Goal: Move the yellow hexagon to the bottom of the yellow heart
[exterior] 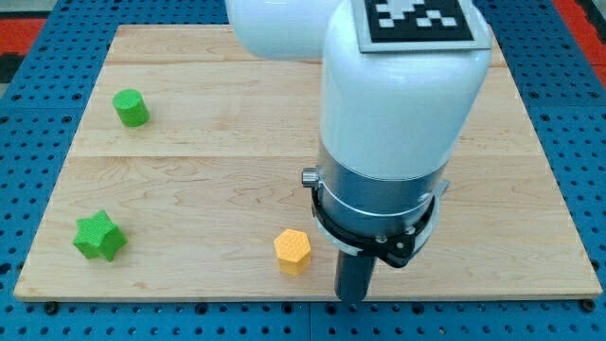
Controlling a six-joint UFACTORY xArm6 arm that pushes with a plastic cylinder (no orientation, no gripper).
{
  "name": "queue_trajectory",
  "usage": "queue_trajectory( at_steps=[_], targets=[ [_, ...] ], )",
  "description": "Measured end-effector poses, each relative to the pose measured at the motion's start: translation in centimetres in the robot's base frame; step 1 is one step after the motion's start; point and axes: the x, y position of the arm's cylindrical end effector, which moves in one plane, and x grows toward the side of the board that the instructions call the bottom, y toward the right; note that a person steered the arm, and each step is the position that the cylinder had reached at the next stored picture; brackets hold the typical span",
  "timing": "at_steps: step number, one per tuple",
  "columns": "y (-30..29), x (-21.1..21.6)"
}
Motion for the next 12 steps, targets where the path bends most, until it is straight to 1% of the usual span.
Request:
queue_trajectory(
  at_steps=[3, 6, 7, 8, 9, 10, 11, 12],
  targets=[
    [-3.6, -0.1],
    [-4.3, 0.0],
    [-11.6, -0.3],
    [-14.2, -2.5],
    [-13.5, -3.5],
    [-15.2, -3.3],
    [-14.1, -1.2],
    [-11.1, -0.1]
  ],
)
